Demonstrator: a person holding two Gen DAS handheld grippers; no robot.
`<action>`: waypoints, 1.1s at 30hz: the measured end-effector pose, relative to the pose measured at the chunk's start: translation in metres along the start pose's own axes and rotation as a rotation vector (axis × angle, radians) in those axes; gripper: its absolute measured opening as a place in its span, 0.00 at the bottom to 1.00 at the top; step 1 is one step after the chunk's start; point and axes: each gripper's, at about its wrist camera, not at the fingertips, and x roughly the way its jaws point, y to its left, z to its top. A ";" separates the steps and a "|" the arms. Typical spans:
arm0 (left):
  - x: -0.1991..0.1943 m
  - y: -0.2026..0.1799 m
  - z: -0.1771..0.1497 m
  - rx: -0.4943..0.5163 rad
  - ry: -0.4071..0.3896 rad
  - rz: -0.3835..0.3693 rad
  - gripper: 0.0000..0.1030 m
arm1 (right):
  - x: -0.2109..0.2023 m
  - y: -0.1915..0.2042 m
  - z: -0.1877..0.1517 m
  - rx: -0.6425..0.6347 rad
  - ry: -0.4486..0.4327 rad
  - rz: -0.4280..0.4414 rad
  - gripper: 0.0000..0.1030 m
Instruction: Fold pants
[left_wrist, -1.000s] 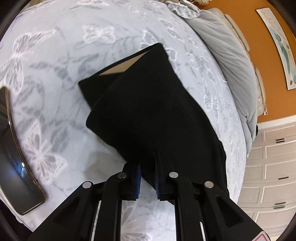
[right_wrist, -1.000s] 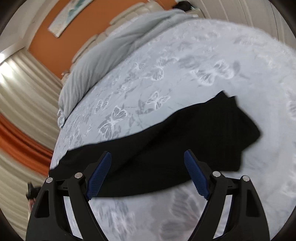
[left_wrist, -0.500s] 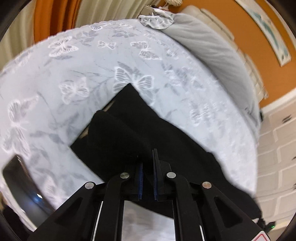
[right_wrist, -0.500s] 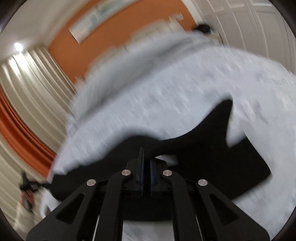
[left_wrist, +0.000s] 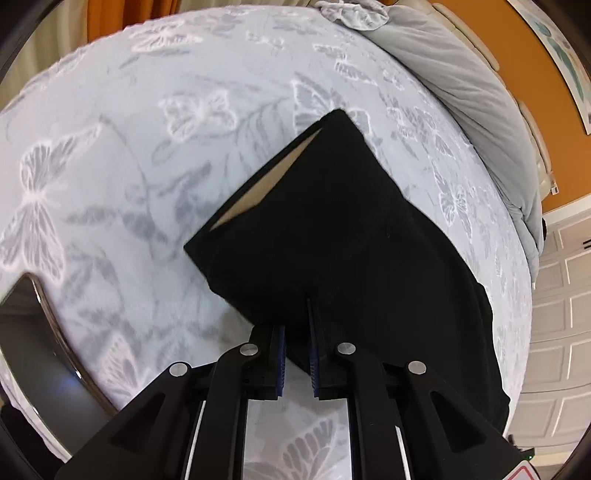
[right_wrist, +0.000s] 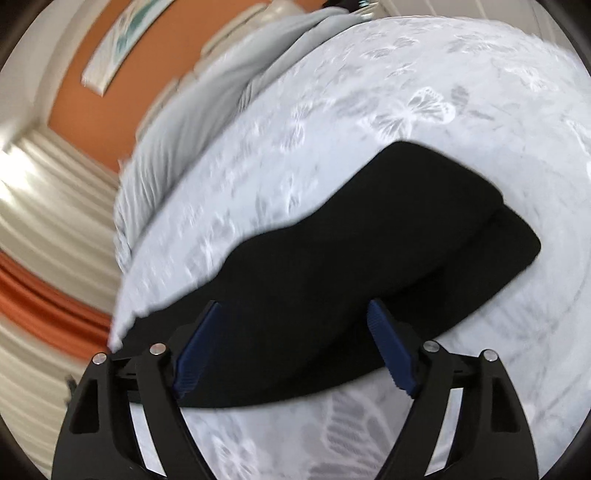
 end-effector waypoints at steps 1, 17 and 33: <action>0.002 -0.001 0.002 0.000 0.004 0.006 0.09 | 0.003 -0.006 0.006 0.027 -0.014 -0.017 0.76; 0.024 0.004 0.005 0.084 -0.012 0.110 0.10 | -0.013 -0.051 0.010 -0.023 0.044 -0.373 0.03; -0.046 -0.089 0.005 0.320 -0.272 0.217 0.36 | 0.029 0.143 -0.038 -0.492 -0.086 -0.191 0.40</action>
